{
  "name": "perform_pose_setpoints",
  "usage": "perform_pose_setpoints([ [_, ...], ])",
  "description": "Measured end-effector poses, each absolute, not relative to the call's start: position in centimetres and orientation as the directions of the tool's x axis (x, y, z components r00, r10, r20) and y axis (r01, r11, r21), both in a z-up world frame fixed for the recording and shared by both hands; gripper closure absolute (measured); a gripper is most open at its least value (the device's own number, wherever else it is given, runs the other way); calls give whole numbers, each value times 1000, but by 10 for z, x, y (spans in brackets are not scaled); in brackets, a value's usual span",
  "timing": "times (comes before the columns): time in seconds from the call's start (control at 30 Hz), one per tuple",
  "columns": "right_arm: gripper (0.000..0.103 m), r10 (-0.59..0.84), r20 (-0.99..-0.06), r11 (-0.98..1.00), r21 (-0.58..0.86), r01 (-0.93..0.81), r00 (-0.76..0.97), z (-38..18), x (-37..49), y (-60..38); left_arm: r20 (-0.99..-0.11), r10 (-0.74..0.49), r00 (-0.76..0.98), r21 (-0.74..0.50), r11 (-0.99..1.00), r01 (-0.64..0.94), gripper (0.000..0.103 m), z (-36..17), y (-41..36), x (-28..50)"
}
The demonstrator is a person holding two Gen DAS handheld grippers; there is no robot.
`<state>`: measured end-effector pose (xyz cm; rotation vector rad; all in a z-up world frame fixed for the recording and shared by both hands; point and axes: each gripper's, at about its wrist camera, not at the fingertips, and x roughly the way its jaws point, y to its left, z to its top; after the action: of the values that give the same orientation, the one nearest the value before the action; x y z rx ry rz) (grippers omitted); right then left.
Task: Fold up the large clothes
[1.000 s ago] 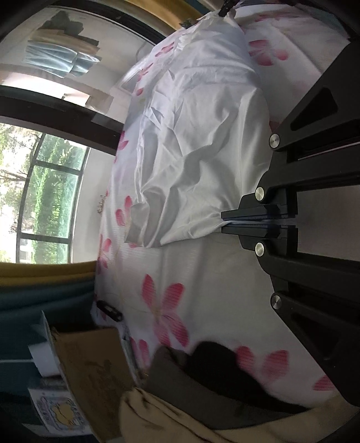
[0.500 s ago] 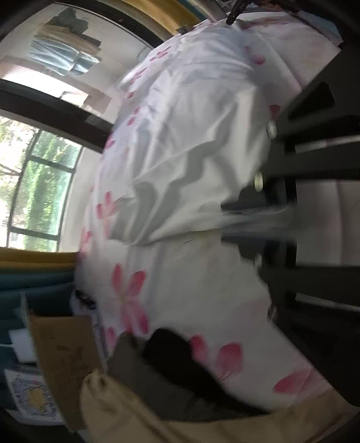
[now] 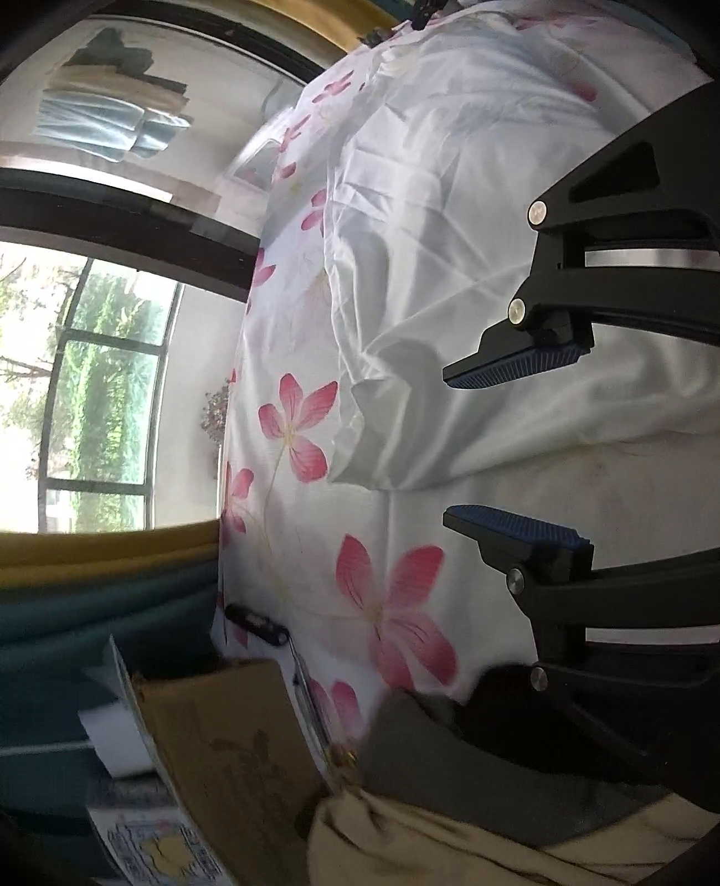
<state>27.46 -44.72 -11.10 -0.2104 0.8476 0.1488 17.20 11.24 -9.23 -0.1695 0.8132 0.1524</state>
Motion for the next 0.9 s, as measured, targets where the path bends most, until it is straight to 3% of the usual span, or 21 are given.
perform_pose_setpoints([
  [0.1, 60, 51, -772, 965, -125, -229, 633, -120, 294, -443, -743, 65, 666, -83, 979, -188, 57, -100, 111, 190],
  [0.2, 47, 67, -785, 960, -117, -253, 617, -128, 310, -437, -749, 62, 659, -79, 980, -182, 51, -106, 111, 203],
  [0.27, 47, 65, -790, 958, -121, -259, 609, -132, 320, -434, -748, 68, 660, -66, 982, -177, 45, -108, 113, 212],
  [0.5, 48, 99, -781, 953, -104, -285, 617, -135, 345, -426, -777, 97, 622, -14, 985, -171, 44, -120, 122, 244],
  [0.57, 71, 101, -790, 954, -95, -284, 605, -137, 350, -427, -792, 103, 602, -6, 984, -177, 44, -126, 123, 252],
  [0.67, 91, 87, -791, 961, -94, -260, 606, -135, 356, -431, -784, 135, 606, 40, 985, -168, 45, -127, 118, 258],
  [0.7, 92, 83, -789, 964, -93, -250, 609, -133, 357, -434, -784, 133, 606, 43, 986, -161, 45, -127, 118, 259],
  [0.77, 97, 85, -781, 972, -71, -223, 619, -129, 361, -443, -779, 118, 616, 35, 989, -144, 64, -127, 118, 262],
  [0.8, 97, 82, -776, 976, -64, -206, 626, -127, 362, -448, -775, 115, 621, 32, 989, -143, 86, -127, 118, 264],
  [0.83, 98, 78, -773, 980, -56, -191, 630, -125, 364, -452, -776, 119, 619, 33, 988, -150, 98, -126, 119, 265],
  [0.9, 99, 81, -770, 983, -44, -179, 633, -124, 366, -459, -774, 125, 621, 23, 985, -170, 98, -125, 123, 269],
])
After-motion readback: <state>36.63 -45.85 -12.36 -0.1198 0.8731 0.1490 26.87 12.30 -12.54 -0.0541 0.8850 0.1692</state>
